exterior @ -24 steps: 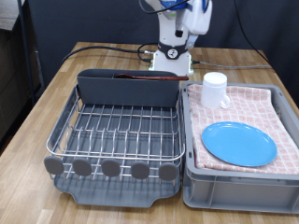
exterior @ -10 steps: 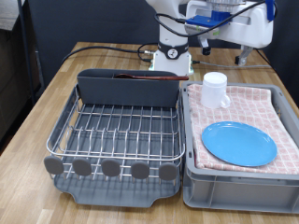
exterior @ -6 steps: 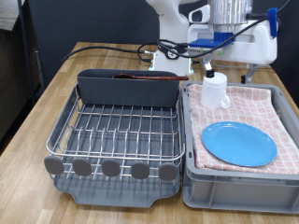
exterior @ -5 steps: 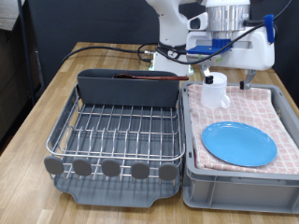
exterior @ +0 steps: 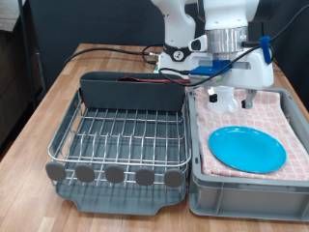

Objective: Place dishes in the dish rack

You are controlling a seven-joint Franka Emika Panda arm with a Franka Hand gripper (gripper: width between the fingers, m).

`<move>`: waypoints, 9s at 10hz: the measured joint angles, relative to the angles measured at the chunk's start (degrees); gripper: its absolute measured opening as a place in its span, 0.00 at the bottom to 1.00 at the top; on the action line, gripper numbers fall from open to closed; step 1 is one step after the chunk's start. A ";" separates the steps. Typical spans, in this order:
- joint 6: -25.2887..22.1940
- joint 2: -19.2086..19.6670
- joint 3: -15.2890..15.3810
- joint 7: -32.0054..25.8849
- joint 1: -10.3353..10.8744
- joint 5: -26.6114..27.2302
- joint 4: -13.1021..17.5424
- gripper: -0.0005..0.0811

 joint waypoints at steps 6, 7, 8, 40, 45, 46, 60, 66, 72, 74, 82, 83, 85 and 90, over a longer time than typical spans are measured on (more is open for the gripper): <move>3.55 -0.05 1.71 -4.57 0.00 6.97 -2.44 0.99; 3.84 -0.05 1.92 -4.80 0.00 8.01 -2.91 0.99; 4.28 -0.05 2.31 -6.22 0.00 10.34 -3.39 0.99; 6.53 12.60 6.95 -55.47 -0.39 63.39 4.24 0.99; 5.77 12.63 6.97 -59.76 -0.38 67.52 4.79 0.44; 5.67 12.63 7.02 -61.09 -0.38 68.69 4.90 0.44; 7.73 5.82 -1.64 -28.50 3.47 30.26 -1.34 0.04; -1.99 -3.88 -8.38 5.68 2.92 -12.06 -4.95 0.04; -31.37 -15.97 -6.18 19.56 -2.73 -34.37 -0.97 0.04; -36.98 -17.49 -6.04 19.51 -3.63 -36.82 2.29 0.04; -50.54 -18.85 -8.20 1.33 -5.57 -48.17 8.36 0.04; -50.46 -18.89 -8.93 -3.28 -6.13 -52.28 9.25 0.04; -48.34 -18.91 -10.74 -13.75 -6.87 -59.47 11.22 0.04; -39.53 -17.97 -16.36 -34.06 -6.33 -61.83 15.18 0.04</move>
